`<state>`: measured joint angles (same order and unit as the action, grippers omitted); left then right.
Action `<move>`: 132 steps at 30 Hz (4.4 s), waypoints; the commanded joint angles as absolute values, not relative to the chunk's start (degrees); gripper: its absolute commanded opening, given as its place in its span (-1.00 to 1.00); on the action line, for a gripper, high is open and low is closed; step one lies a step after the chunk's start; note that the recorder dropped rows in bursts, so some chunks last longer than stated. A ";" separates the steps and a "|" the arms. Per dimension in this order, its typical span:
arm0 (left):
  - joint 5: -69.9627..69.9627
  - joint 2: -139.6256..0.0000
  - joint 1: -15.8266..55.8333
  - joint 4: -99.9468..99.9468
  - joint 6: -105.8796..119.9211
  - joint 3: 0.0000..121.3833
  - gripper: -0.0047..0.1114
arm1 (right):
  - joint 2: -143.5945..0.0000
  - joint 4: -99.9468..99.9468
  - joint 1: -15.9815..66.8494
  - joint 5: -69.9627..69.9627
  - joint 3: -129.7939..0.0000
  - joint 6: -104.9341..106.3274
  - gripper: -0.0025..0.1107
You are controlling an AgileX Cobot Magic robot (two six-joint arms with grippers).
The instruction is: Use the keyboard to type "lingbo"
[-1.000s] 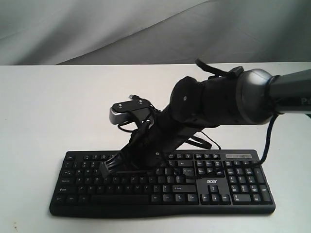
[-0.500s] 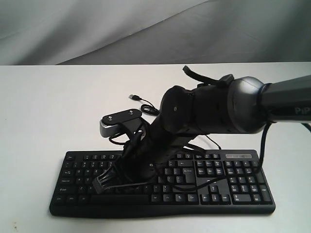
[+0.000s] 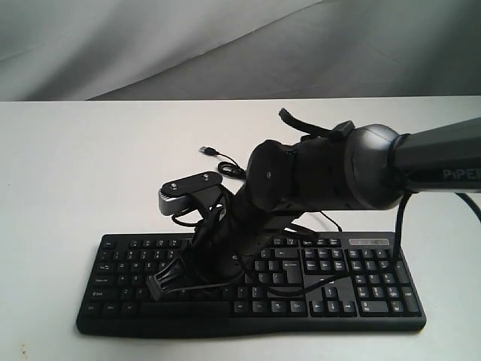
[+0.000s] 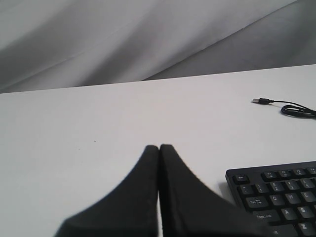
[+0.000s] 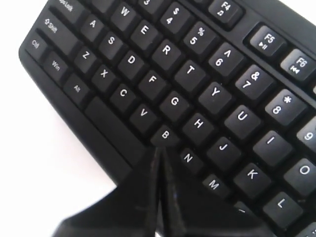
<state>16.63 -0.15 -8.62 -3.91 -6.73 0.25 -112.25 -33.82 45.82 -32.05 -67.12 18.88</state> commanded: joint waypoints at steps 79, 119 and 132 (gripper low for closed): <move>16.36 0.00 -8.73 -3.45 -6.96 0.00 -0.91 | -114.45 -30.42 46.27 -29.49 -67.11 16.07 -0.96; 16.36 0.00 -8.73 -3.45 -6.96 0.00 -0.91 | -116.40 -29.46 46.75 -30.19 -74.51 16.43 -0.96; 16.36 0.00 -8.73 -3.45 -6.96 0.00 -0.91 | -118.12 -29.66 46.75 -30.16 -74.51 16.55 -0.96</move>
